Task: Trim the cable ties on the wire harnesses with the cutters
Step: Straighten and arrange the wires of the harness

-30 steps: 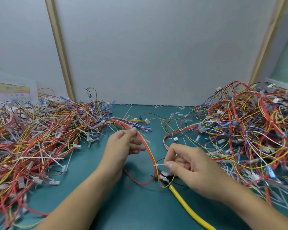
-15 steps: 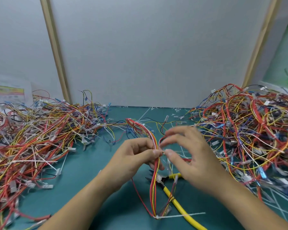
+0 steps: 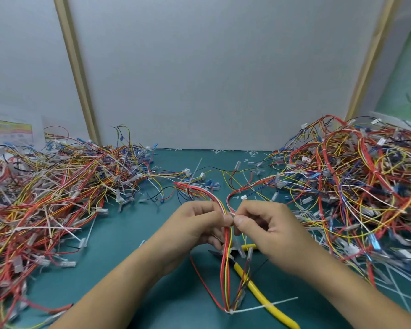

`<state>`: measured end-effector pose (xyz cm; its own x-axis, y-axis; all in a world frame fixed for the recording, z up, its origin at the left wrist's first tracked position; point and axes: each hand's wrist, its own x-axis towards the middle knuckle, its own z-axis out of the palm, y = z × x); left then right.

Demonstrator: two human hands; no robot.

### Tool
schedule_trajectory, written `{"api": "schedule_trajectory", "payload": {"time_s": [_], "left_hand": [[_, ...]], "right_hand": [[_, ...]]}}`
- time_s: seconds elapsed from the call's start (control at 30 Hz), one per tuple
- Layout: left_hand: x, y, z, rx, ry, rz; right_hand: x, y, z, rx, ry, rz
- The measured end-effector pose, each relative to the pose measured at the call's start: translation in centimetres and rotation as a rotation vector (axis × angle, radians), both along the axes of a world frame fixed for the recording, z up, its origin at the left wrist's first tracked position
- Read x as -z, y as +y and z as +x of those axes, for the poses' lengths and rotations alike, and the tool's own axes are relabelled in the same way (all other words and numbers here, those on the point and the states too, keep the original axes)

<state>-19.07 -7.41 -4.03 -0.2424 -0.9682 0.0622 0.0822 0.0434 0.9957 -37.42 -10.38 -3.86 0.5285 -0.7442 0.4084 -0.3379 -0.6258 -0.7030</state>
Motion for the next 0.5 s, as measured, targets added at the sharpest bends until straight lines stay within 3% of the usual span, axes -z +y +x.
{"api": "schedule_trajectory", "payload": {"time_s": [0.2,0.5], "left_hand": [[-0.1,0.2,-0.4,0.006,0.035,-0.017],[0.3,0.0,-0.7,-0.027,0.011,-0.006]], "right_hand": [[0.1,0.3,0.9,-0.057,-0.166,0.136],[1.0,0.5,1.7,0.009,-0.171,0.166]]}}
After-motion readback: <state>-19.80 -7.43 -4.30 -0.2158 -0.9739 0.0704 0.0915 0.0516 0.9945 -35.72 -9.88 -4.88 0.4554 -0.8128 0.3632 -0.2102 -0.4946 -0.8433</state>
